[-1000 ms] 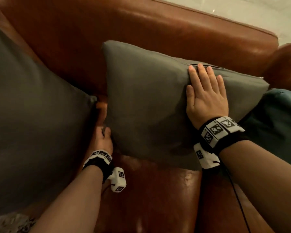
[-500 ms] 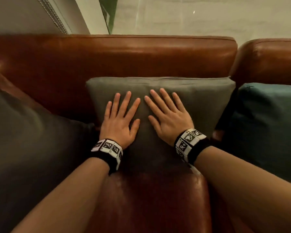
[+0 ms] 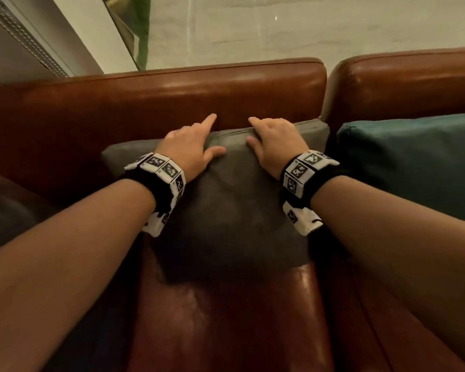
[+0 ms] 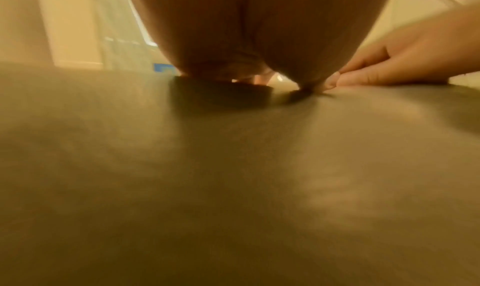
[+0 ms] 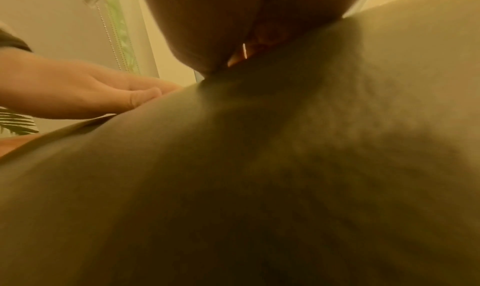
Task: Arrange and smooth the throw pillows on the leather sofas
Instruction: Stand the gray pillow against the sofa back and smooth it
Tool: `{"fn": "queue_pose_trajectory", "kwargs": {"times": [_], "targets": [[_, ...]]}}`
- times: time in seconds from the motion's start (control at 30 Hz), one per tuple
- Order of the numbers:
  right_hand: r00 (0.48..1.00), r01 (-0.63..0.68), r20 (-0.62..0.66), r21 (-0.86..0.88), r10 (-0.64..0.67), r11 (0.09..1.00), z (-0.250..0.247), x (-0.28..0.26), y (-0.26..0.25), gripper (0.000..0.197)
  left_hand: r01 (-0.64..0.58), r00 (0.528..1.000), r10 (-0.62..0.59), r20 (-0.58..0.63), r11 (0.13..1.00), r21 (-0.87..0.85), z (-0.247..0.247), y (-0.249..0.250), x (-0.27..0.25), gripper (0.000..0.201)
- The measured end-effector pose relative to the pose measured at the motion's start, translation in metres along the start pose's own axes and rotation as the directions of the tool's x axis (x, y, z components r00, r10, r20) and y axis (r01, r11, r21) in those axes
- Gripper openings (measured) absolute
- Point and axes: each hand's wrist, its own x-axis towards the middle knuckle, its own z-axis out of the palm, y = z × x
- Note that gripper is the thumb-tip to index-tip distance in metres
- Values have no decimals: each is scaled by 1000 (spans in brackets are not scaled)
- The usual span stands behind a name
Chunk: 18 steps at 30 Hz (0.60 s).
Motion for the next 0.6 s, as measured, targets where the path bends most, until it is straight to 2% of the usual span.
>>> {"fn": "queue_pose_trajectory", "kwargs": {"times": [0.07, 0.23, 0.37, 0.43, 0.6], "targets": [[999, -23, 22, -47, 25, 999, -2, 3, -3, 44, 7, 998, -7, 59, 1000, 7, -2, 2, 5, 66], [996, -64, -60, -18, 63, 998, -6, 4, -3, 29, 7, 998, -11, -66, 998, -58, -4, 6, 6, 28], [994, -78, -84, -30, 75, 996, -3, 5, -11, 27, -52, 991, 49, -126, 998, -18, -5, 5, 3, 26], [995, -43, -85, 3, 43, 999, -2, 9, -20, 28, -59, 987, 54, -150, 998, -34, -5, 1, 1, 26], [999, -14, -40, 63, 17, 998, 1, 17, -30, 15, -66, 995, 58, -82, 992, -108, -5, -16, -1, 23]]}}
